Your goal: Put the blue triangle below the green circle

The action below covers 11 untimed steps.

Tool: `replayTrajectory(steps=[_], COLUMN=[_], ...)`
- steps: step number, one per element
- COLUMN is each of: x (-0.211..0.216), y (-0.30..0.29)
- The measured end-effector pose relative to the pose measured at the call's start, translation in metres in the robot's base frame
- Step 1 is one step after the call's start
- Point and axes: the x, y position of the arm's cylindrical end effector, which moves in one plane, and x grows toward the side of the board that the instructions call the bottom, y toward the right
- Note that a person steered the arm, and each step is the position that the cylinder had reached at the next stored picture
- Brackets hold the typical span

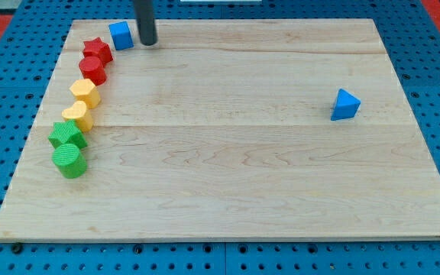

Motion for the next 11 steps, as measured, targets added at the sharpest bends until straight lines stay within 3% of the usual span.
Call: replayTrajectory(steps=[1,2,4,5,6,7,8,9,11], x=[0.0,0.0,0.0,0.025,0.08,0.089,0.05,0.087,0.182], y=[-0.041,-0.042,0.141,0.22,0.243,0.262,0.313,0.375,0.327])
